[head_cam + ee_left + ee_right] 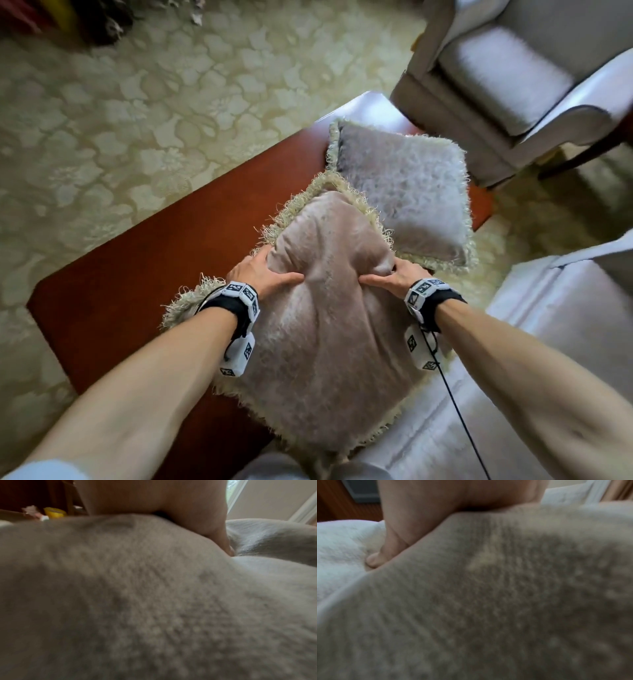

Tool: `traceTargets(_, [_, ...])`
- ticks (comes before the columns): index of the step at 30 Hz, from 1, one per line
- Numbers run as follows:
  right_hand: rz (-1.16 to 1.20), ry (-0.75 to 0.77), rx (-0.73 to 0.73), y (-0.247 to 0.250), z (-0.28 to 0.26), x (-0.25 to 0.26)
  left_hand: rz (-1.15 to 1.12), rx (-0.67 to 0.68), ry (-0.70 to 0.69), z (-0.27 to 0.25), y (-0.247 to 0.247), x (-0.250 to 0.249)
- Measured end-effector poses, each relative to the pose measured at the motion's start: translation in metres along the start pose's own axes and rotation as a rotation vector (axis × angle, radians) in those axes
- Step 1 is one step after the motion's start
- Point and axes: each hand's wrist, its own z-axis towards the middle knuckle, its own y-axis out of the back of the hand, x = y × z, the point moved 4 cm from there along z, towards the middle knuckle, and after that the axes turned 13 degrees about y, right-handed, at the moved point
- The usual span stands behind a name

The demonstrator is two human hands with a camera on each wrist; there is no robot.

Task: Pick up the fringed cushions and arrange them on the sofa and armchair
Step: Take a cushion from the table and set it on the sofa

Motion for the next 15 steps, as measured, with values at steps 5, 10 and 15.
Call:
traceTargets(5, [0.13,-0.015,-0.12,0.05,-0.054,-0.072,0.081,-0.041,-0.134,-0.046,-0.009,-0.094])
traceTargets(10, [0.227,-0.066,-0.275,0.091,-0.125,-0.158,0.145,-0.061,-0.257,-0.102,-0.036,-0.192])
traceTargets(15, [0.337,-0.174,-0.428,0.119,-0.214,-0.25,0.207,-0.022,-0.431,-0.169,-0.08,-0.299])
